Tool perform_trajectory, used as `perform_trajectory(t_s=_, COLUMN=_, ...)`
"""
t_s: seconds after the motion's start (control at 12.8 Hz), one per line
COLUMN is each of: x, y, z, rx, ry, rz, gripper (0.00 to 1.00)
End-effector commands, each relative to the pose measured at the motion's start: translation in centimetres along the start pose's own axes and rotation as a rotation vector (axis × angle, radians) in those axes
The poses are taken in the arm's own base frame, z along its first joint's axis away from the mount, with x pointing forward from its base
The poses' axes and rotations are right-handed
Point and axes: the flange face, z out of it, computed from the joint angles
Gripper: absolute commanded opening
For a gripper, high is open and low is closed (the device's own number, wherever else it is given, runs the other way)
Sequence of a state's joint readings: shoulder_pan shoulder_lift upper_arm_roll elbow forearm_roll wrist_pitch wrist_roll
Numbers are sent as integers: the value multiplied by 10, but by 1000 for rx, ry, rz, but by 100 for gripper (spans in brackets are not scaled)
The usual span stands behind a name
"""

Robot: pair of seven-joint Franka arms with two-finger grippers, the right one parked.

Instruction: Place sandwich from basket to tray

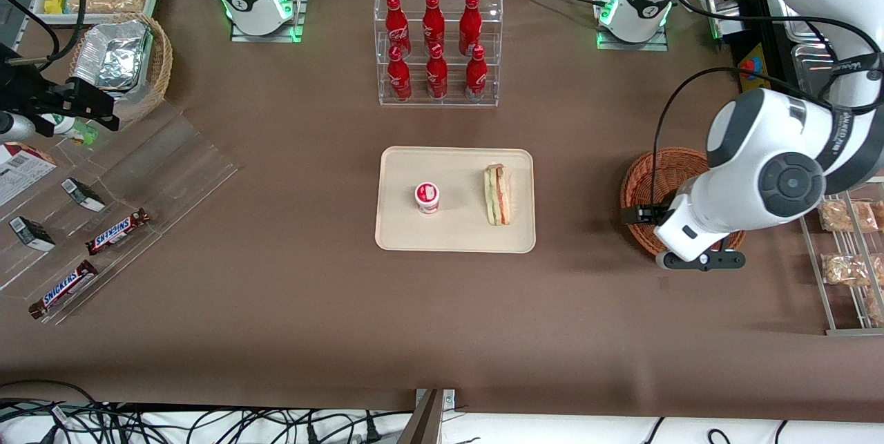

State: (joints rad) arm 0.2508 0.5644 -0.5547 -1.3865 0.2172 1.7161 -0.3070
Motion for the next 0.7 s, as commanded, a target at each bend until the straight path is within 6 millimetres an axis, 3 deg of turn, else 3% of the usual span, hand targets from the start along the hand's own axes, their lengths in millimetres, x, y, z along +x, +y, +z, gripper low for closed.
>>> perform_trajectory(t_s=0.0, x=-2, y=-18, z=-23, rx=-19, ry=-8, rz=45, gripper=100)
perform_trajectory(t_s=0.08, x=-2, y=-20, z=-26, rx=-18, ry=-25, rz=65, gripper=100)
perform_trajectory(t_s=0.31, x=2, y=-52, z=-39, rx=-17, ry=-47, rz=94, gripper=100)
perform_trajectory(t_s=0.63, x=0, y=-54, z=-40, rx=13, ry=-63, rz=105, gripper=100)
